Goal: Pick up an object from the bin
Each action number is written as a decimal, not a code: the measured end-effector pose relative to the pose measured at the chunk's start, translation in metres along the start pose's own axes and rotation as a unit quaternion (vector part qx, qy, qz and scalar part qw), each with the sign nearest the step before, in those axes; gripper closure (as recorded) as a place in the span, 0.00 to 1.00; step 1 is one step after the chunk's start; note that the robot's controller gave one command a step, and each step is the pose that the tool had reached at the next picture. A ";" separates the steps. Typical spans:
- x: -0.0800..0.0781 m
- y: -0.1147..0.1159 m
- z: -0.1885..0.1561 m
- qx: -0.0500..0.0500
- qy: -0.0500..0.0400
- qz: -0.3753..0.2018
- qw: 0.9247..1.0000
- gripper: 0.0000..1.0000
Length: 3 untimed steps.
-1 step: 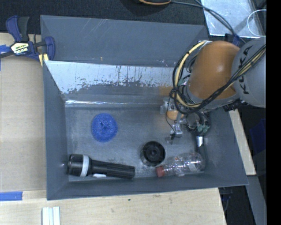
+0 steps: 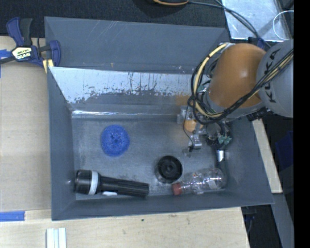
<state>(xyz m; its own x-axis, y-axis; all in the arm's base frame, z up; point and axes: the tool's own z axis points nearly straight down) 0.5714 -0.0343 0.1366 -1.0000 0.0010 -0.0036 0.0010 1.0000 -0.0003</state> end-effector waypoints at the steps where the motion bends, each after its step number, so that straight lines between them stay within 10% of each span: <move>1: 0.031 0.037 0.067 -0.001 0.004 -0.131 0.991 0.00; 2: 0.040 0.029 0.003 0.001 -0.003 -0.291 0.957 0.00; 3: 0.075 0.074 0.036 -0.002 0.003 -0.314 0.949 0.00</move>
Offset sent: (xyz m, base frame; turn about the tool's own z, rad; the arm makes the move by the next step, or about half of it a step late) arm -0.0413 0.0300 -0.0055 -0.5915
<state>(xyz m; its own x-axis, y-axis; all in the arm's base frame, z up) 0.4963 0.0394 0.1000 -0.8032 -0.5957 0.0013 -0.5957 0.8032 0.0037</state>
